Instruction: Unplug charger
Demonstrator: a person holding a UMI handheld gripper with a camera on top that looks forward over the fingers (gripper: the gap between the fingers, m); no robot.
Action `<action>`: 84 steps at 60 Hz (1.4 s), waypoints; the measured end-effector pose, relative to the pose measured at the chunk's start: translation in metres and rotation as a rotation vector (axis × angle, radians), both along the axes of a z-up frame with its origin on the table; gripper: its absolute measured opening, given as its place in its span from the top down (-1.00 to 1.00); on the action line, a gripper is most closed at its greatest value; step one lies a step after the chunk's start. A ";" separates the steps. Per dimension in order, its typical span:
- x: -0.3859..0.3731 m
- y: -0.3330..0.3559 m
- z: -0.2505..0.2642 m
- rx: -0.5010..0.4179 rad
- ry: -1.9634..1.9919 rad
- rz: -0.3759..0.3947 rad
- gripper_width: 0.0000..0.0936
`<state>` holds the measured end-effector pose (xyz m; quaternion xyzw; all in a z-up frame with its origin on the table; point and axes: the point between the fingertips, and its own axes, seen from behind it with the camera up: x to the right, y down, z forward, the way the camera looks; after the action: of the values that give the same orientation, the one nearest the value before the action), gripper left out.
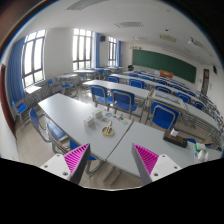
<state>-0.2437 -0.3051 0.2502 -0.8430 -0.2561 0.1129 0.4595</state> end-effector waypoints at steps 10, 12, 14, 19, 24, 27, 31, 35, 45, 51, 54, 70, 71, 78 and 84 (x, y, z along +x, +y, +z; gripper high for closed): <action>0.048 0.011 -0.044 -0.048 -0.042 -0.056 -0.82; 0.064 0.018 -0.057 -0.061 -0.052 -0.075 -0.81; 0.080 0.026 -0.070 -0.073 -0.062 -0.095 -0.82; 0.122 0.054 -0.097 -0.085 -0.082 -0.156 -0.82; 0.165 0.098 -0.119 -0.080 -0.102 -0.240 -0.82; 0.187 0.130 -0.126 -0.066 -0.099 -0.289 -0.82; 0.211 0.182 -0.132 -0.030 -0.077 -0.353 -0.83; 0.234 0.236 -0.137 0.009 -0.060 -0.413 -0.83; 0.269 0.357 -0.160 0.065 0.002 -0.504 -0.81; 0.281 0.408 -0.181 0.057 0.009 -0.535 -0.82; 0.285 0.429 -0.190 0.070 0.016 -0.547 -0.81; 0.287 0.462 -0.217 0.040 0.042 -0.572 0.14; 0.287 0.462 -0.217 0.041 0.040 -0.569 0.17; 0.288 0.463 -0.217 0.035 0.030 -0.561 0.44; 0.286 0.467 -0.205 0.064 0.038 -0.555 0.49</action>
<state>0.0424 0.1616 0.0454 -0.8637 -0.0100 -0.0098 0.5038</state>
